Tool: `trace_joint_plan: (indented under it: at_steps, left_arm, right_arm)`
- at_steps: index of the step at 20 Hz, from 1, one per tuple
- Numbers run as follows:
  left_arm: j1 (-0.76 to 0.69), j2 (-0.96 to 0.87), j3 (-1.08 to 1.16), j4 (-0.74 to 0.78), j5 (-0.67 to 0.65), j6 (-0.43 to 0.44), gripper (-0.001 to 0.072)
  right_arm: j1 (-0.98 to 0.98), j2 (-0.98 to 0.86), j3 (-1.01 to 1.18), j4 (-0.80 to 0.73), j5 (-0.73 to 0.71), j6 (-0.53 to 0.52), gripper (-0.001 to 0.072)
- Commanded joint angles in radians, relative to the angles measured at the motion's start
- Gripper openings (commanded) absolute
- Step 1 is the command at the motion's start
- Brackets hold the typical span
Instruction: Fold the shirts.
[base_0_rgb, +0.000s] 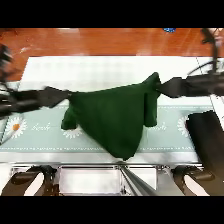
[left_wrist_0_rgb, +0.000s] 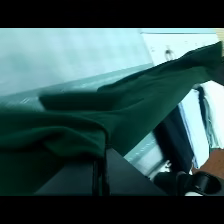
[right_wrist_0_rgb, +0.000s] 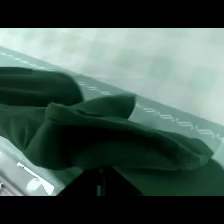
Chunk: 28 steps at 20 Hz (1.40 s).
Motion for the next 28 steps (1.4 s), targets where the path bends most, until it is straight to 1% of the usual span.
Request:
trace_joint_plan:
  at_steps: [1,2,3,4,5,6,7,8,9,11,12,14,15,16,19,21,22,25,28]
  left_arm:
    - [-0.163,-0.186,-0.138,-0.013,0.348,0.055,0.002]
    - [-0.184,-0.262,-0.115,-0.013,0.423,0.055,0.002]
    - [-0.191,-0.331,-0.084,-0.013,0.467,0.055,0.002]
    - [-0.192,-0.401,-0.042,-0.014,0.481,0.054,0.0021]
    - [-0.19,-0.461,0.003,-0.014,0.465,0.054,0.0033]
    - [-0.183,-0.52,0.062,-0.013,0.393,0.041,0.0217]
    - [-0.165,-0.573,0.13,-0.003,0.298,0.034,0.0514]
    - [-0.129,-0.622,0.213,0.027,0.183,0.029,0.051]
    - [-0.078,-0.659,0.296,0.063,0.076,0.003,0.051]
    - [0.04,-0.689,0.419,0.133,-0.051,-0.088,0.0509]
    - [0.11,-0.686,0.46,0.176,-0.08,-0.106,0.0509]
    - [0.23,-0.674,0.487,0.277,-0.089,-0.164,0.0509]
    - [0.275,-0.676,0.485,0.326,-0.094,-0.197,0.0509]
    - [0.299,-0.681,0.475,0.359,-0.098,-0.214,0.0509]
    - [0.298,-0.729,0.438,0.377,-0.112,-0.187,0.0509]
    - [0.279,-0.784,0.438,0.38,-0.135,-0.178,0.0509]
    - [0.269,-0.81,0.438,0.386,-0.151,-0.178,0.0509]
    - [0.223,-0.896,0.439,0.409,-0.24,-0.176,0.0509]
    - [0.167,-0.96,0.439,0.402,-0.315,-0.14,0.0509]
  right_arm:
    - [0.0,-0.245,0.025,0.049,-0.139,-0.042,0.0023]
    - [0.0,-0.326,0.073,0.063,-0.156,-0.042,0.0023]
    - [0.0,-0.397,0.123,0.075,-0.167,-0.041,0.0023]
    - [-0.001,-0.467,0.177,0.078,-0.182,-0.02,0.0024]
    - [-0.001,-0.52,0.222,0.077,-0.199,0.016,0.0051]
    - [-0.007,-0.566,0.263,0.077,-0.212,0.055,0.0212]
    - [-0.019,-0.594,0.298,0.077,-0.213,0.07,0.0389]
    - [-0.04,-0.609,0.326,0.077,-0.199,0.076,0.0414]
    - [-0.071,-0.607,0.346,0.077,-0.17,0.078,0.0414]
    - [-0.155,-0.573,0.361,0.066,-0.066,0.05,0.0411]
    - [-0.199,-0.544,0.36,0.014,0.006,0.03,0.0409]
    - [-0.256,-0.465,0.306,-0.169,0.097,0.03,0.041]
    - [-0.271,-0.413,0.231,-0.232,0.097,0.03,0.0409]
    - [-0.285,-0.35,0.118,-0.255,0.066,0.037,0.0409]
    - [-0.287,-0.172,-0.266,-0.135,-0.092,0.022,0.041]
    - [-0.286,-0.082,-0.467,-0.024,-0.126,-0.027,0.0409]
    - [-0.286,-0.04,-0.542,0.003,-0.127,-0.037,0.0409]
    - [-0.286,0.068,-0.676,0.015,-0.102,-0.032,0.0409]
    - [-0.286,0.136,-0.744,0.015,-0.04,-0.02,0.0409]
